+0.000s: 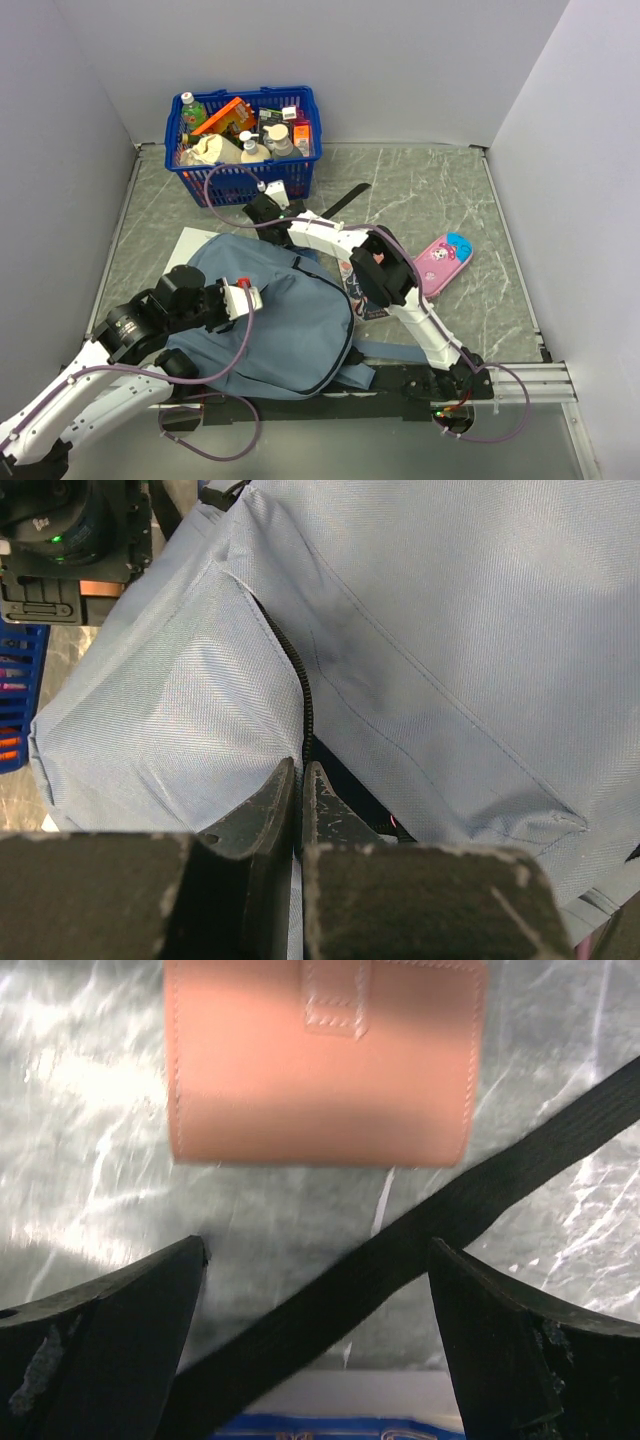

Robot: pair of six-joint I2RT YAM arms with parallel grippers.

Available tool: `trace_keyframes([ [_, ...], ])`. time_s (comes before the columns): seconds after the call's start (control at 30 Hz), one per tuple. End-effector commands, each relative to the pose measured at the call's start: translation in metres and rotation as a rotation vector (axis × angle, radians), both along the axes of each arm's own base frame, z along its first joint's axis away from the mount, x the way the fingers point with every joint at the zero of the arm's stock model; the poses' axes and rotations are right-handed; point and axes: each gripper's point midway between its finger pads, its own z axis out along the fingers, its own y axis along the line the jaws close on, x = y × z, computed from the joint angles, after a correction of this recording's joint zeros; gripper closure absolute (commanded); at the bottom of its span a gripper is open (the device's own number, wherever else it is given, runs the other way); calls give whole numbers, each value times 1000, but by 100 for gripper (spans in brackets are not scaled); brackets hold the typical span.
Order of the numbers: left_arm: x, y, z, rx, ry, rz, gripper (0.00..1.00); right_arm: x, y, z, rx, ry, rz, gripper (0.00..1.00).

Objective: Pack the student bag
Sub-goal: Adjust the student bag at the center of the board.

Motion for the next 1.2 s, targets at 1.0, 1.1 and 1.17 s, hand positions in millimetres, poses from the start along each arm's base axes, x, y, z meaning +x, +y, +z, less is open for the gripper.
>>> trace_keyframes([
  [1.0, -2, -6, 21, -74, -29, -16, 99, -1, -104, 12, 56, -100, -400, 21],
  [1.1, -2, -6, 20, -72, -25, -18, 99, -7, -123, 14, 61, -110, -463, 24],
  [1.17, -2, -7, 21, -74, -28, -21, 99, -10, -140, 15, 54, -115, -498, 25],
])
